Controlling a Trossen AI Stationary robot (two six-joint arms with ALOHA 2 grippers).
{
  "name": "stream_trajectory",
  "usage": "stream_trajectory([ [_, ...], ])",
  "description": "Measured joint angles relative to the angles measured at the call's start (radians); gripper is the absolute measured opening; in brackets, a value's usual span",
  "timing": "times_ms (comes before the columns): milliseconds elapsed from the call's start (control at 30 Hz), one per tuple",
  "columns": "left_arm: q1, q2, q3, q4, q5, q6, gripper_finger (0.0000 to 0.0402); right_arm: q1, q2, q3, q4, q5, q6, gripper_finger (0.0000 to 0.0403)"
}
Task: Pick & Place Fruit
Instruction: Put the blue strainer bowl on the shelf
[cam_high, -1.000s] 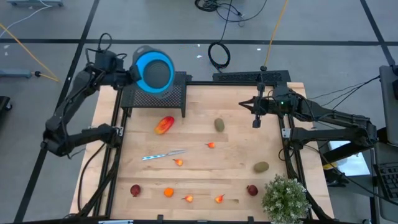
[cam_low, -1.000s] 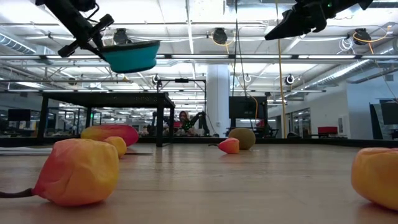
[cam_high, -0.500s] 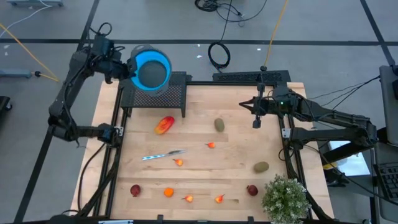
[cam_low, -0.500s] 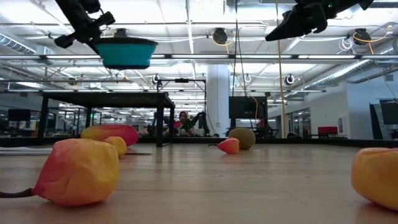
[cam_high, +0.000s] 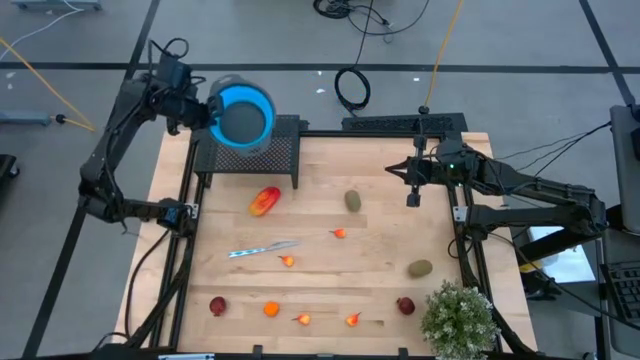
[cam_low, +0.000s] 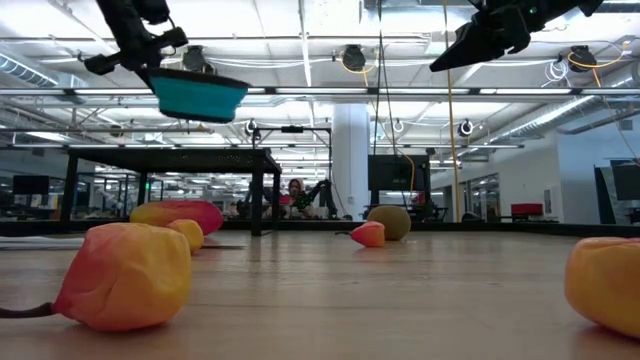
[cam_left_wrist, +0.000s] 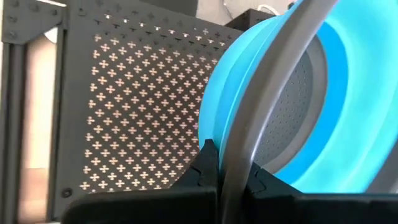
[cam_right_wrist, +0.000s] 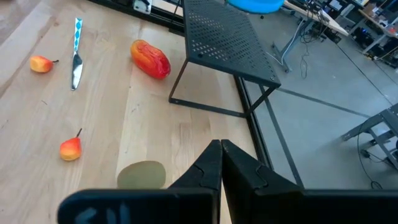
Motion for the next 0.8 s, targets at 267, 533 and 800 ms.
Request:
stream_trajectory([
  [267,-0.020,0.001,-0.004,-0.067,-0.010,0.134,0.0000,0.000,0.000,0.000,0.000,0.000,-0.031,0.0000],
  [533,-0.020,0.002,-0.004,-0.055,-0.117,-0.072,0.0000,0.000,0.000,0.000,0.000,0.000,-0.018,0.0000],
  [800,0.003,-0.012,-0.005,-0.236,-0.279,-0.176,0.0000,0.000,0.000,0.000,0.000,0.000,-0.007,0.0000],
])
